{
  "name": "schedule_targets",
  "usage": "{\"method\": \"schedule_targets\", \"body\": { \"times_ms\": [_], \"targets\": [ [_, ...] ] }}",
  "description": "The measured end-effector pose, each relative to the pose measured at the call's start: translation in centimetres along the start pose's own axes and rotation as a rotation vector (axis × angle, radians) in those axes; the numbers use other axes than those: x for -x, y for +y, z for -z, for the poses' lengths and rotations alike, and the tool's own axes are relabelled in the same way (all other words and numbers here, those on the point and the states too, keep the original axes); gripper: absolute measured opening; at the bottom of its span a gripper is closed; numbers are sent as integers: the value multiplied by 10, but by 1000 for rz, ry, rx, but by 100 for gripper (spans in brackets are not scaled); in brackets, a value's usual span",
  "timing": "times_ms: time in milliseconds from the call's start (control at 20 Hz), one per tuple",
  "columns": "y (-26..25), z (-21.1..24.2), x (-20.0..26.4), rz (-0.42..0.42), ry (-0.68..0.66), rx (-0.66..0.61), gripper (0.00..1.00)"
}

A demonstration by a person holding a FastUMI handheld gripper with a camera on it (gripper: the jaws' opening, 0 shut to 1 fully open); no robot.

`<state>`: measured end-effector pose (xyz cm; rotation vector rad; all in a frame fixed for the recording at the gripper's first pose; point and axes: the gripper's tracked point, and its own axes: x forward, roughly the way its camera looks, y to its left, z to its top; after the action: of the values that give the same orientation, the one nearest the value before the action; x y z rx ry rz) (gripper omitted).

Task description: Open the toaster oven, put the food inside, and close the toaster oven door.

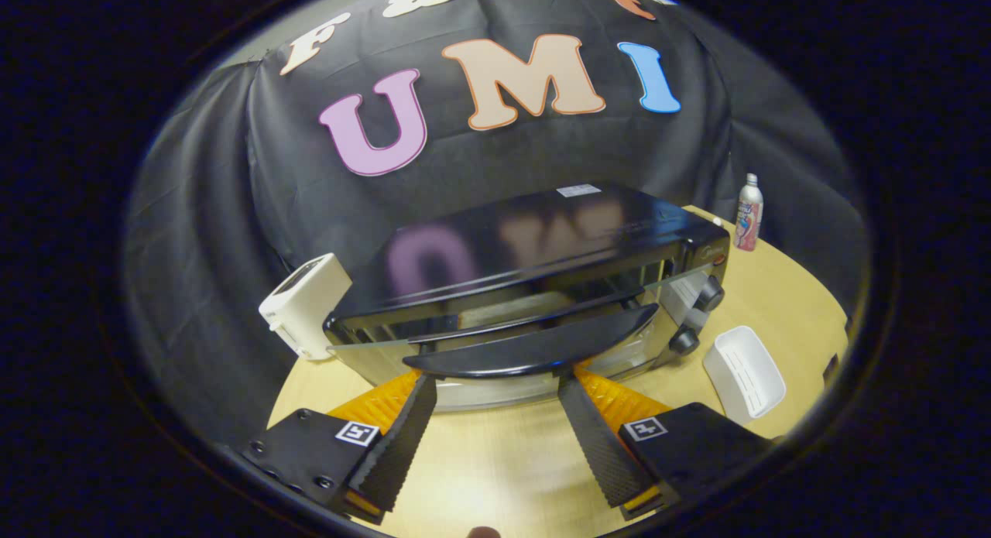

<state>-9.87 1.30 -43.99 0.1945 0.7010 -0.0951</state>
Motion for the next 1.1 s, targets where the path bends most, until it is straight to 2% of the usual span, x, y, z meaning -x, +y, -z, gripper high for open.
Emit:
{"method": "schedule_targets", "body": {
  "times_ms": [250, 600, 950, 1100],
  "targets": [
    [0, -12, -1, -9, -17, 44, 98],
    [-12, -46, 30, -12, -110, 29, 99],
    [-32, -133, 67, 21, -294, 115, 99],
    [-27, -182, 89, 2, -395, 146, 99]
  ]
}}
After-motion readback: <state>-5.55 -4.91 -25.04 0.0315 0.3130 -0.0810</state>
